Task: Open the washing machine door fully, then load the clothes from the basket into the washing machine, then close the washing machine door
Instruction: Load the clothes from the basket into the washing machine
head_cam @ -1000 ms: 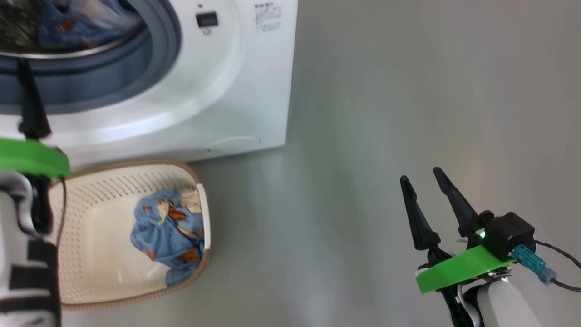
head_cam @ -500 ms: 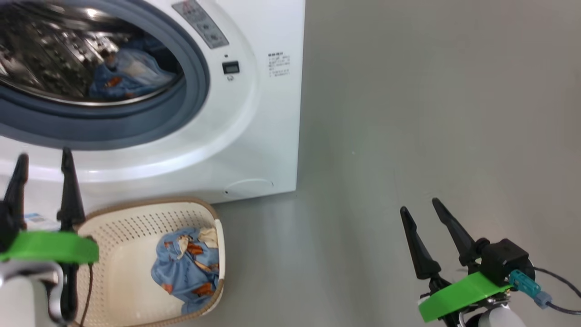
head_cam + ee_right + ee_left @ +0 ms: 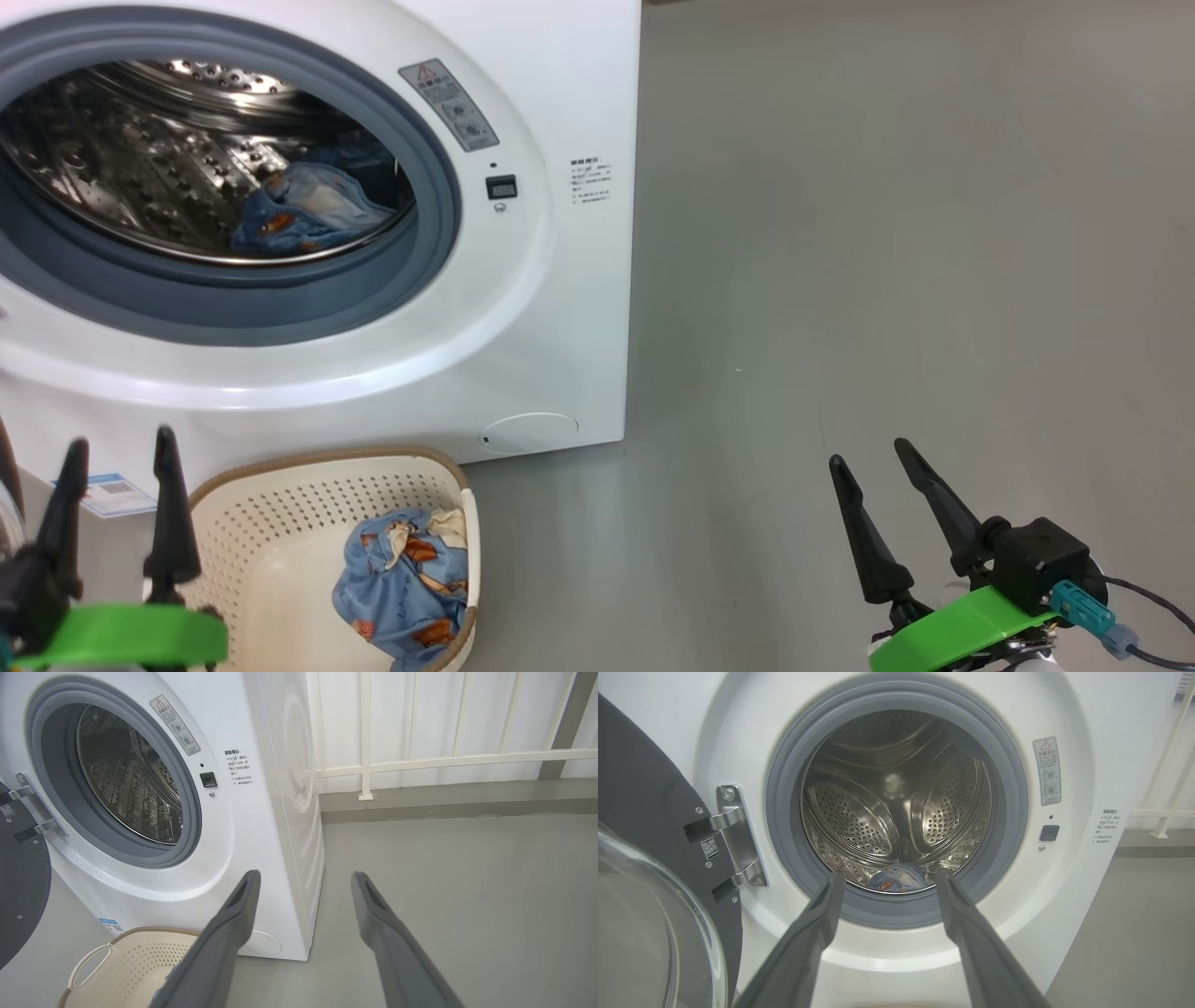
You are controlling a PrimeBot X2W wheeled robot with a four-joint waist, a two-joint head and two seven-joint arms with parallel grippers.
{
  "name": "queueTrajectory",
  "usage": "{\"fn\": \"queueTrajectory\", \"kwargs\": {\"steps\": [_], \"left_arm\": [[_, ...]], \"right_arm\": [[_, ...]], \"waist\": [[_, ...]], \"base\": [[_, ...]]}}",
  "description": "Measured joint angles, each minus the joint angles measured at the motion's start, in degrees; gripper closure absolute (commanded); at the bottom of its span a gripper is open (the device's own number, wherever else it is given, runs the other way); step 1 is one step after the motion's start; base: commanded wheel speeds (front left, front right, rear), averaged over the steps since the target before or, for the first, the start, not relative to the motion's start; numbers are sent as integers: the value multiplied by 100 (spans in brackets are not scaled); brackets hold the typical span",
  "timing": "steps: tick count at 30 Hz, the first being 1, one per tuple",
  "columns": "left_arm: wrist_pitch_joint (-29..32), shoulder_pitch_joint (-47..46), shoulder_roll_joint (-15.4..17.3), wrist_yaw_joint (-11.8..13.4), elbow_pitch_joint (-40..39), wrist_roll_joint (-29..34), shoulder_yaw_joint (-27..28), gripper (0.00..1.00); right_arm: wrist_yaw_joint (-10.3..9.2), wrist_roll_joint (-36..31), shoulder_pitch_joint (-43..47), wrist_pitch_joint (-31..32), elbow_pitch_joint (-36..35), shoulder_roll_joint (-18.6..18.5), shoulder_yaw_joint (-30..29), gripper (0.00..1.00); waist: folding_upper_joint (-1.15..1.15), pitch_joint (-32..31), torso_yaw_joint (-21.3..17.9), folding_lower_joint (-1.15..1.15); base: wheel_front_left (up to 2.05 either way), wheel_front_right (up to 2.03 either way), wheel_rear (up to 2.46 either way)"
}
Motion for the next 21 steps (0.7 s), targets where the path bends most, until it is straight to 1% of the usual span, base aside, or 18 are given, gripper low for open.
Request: {"fn": "queueTrajectory", "kwargs": {"steps": [4, 10, 14, 21], "left_arm": [[0, 324, -85, 10, -142, -1, 60, 0], [0, 795, -198, 104, -434, 1, 76, 0], [1, 1126, -235, 151, -565, 155, 31, 0], [5, 1496, -260, 203, -692, 158, 23, 0]], "right_arm": [[0, 0, 11, 0, -2, -13, 24, 0], [0, 0, 12, 0, -2, -22, 30, 0], [0, 0, 12, 0, -1, -24, 38, 0], [0, 0, 40, 0, -2, -27, 33, 0]], "waist": [[0, -58, 8, 0], [0, -143, 10, 0], [0, -187, 1, 0], [0, -265, 17, 0]], "base": [[0, 0, 0], [0, 0, 0], [0, 0, 0], [0, 0, 0]]}}
